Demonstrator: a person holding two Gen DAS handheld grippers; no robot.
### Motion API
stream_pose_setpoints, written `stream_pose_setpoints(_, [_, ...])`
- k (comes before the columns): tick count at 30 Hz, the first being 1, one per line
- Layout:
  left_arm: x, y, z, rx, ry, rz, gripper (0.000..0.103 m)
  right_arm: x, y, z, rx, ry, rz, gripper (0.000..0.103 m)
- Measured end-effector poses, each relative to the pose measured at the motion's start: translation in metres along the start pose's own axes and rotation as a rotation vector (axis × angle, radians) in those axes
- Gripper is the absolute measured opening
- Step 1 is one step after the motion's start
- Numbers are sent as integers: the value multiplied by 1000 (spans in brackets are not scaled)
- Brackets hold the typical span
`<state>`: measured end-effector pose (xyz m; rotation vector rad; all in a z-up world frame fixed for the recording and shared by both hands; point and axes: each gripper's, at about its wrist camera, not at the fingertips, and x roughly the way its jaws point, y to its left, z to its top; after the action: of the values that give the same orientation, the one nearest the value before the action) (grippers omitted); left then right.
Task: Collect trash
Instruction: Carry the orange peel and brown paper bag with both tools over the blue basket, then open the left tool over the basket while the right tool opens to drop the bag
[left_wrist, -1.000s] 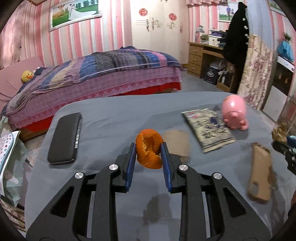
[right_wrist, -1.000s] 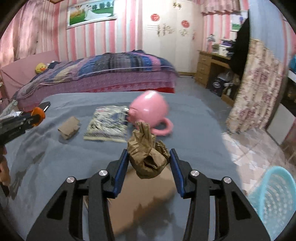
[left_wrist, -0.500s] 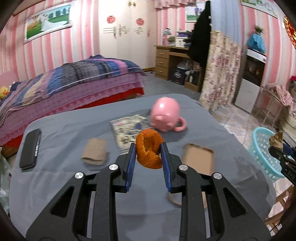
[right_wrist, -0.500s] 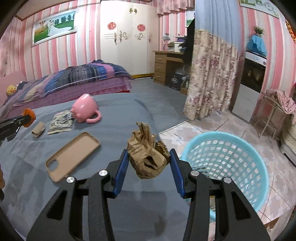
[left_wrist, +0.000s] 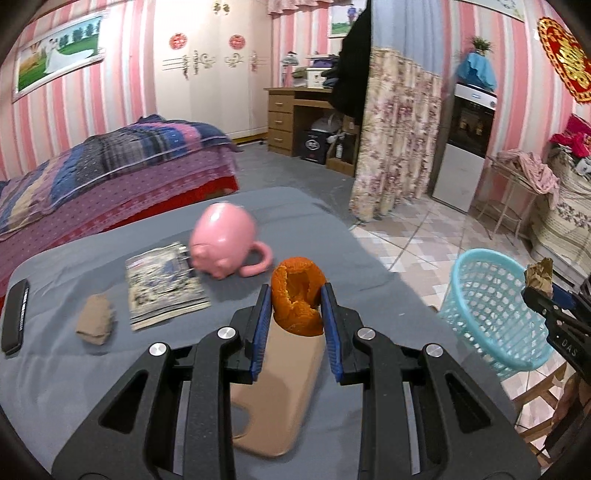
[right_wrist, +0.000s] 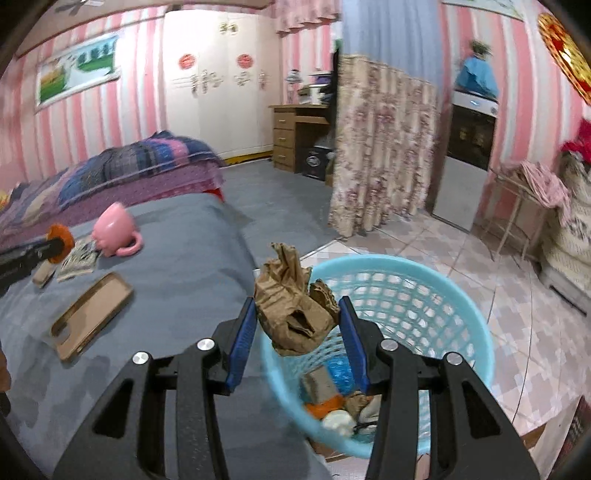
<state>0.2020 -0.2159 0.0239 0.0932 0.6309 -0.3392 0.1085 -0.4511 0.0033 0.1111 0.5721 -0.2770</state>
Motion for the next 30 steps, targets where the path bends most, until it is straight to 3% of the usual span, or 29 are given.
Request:
stream_pose_setpoints(12, [26, -80, 8, 92, 28, -111, 26, 5, -59, -5, 81, 2, -106, 46])
stream_pose_setpoints(21, [62, -145, -2, 170, 92, -208, 26, 14, -91, -9, 110, 21, -184, 46])
stream_pose_setpoints(30, [82, -207, -5, 256, 77, -287, 26, 22, -125, -15, 170, 53, -234, 46])
